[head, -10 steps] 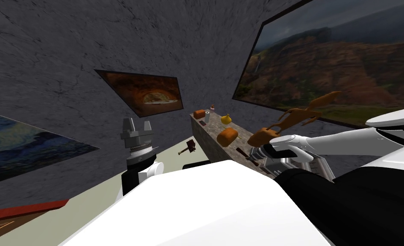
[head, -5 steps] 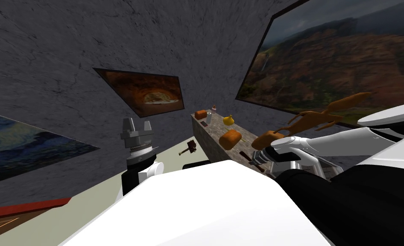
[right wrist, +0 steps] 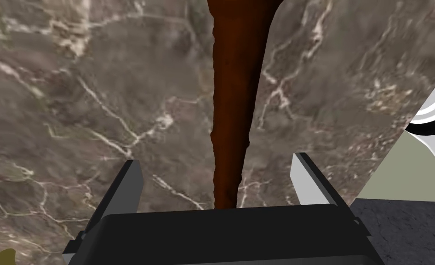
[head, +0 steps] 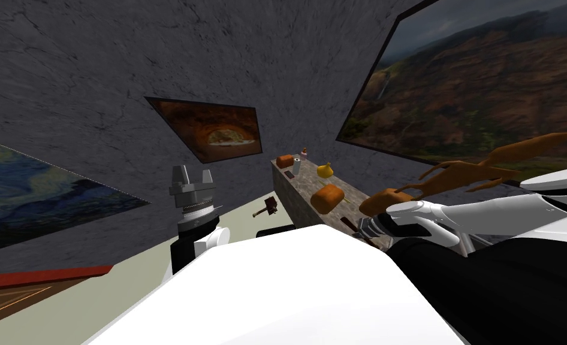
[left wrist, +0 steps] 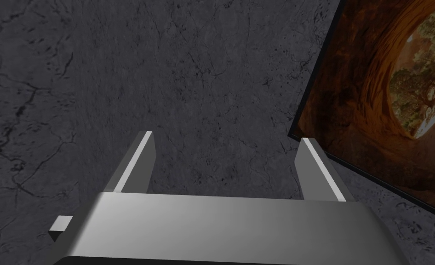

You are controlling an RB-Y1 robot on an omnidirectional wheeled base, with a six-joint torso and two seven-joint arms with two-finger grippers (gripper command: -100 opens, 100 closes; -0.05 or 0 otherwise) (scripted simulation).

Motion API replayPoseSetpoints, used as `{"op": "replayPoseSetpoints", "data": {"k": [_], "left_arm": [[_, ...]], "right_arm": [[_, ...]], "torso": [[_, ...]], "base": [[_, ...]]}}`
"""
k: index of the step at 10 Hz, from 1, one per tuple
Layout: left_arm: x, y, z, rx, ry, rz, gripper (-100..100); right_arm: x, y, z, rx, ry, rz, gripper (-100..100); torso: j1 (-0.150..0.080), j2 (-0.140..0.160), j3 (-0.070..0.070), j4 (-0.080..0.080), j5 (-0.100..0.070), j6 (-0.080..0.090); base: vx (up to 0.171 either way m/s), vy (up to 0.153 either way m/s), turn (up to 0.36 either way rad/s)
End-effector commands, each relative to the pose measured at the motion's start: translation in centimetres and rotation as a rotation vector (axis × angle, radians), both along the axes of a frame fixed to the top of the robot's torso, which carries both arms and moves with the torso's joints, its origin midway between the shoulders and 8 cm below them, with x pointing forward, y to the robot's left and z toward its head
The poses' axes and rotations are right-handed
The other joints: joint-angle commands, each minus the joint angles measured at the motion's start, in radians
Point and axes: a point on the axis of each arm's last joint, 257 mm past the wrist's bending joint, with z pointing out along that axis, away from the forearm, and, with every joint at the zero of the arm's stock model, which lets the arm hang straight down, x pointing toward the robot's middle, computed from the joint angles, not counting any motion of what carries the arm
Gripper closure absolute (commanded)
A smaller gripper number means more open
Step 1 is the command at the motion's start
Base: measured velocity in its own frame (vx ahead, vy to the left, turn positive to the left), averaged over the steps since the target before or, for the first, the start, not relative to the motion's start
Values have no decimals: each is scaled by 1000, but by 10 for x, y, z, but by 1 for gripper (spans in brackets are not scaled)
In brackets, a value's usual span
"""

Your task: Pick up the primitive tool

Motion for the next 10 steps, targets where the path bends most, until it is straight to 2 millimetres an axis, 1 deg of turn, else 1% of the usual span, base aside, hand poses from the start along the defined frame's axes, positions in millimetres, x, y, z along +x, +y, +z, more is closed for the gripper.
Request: {"op": "replayPoseSetpoints", "data": {"k": [1, 3, 4, 8, 9, 10], "left_arm": [[0, 0, 0, 0, 0, 0, 0], [0, 0, 0, 0, 0, 0, 0], [0, 0, 0, 0, 0, 0, 0], [0, 0, 0, 0, 0, 0, 0], [0, 0, 0, 0, 0, 0, 0], [0, 0, 0, 0, 0, 0, 0]], "right_arm": [[-10, -1, -5, -1, 0, -11, -100], [-8, -1, -5, -1, -1, -11, -100], [-8, -1, -5, -1, -1, -10, 100], [-9, 0, -5, 0, 0, -13, 100], [-9, 0, -5, 0, 0, -12, 0], [0, 1, 0, -1, 0, 0, 100]], "torso": [[0, 0, 0, 0, 0, 0], [0, 1, 0, 0, 0, 0], [0, 1, 1, 0, 0, 0], [-1, 2, 1, 0, 0, 0], [-1, 2, 1, 0, 0, 0], [-1, 2, 1, 0, 0, 0]], "base": [[32, 5, 78], [11, 1, 1], [0, 0, 0], [0, 0, 0], [0, 0, 0], [-18, -4, -85]]}}
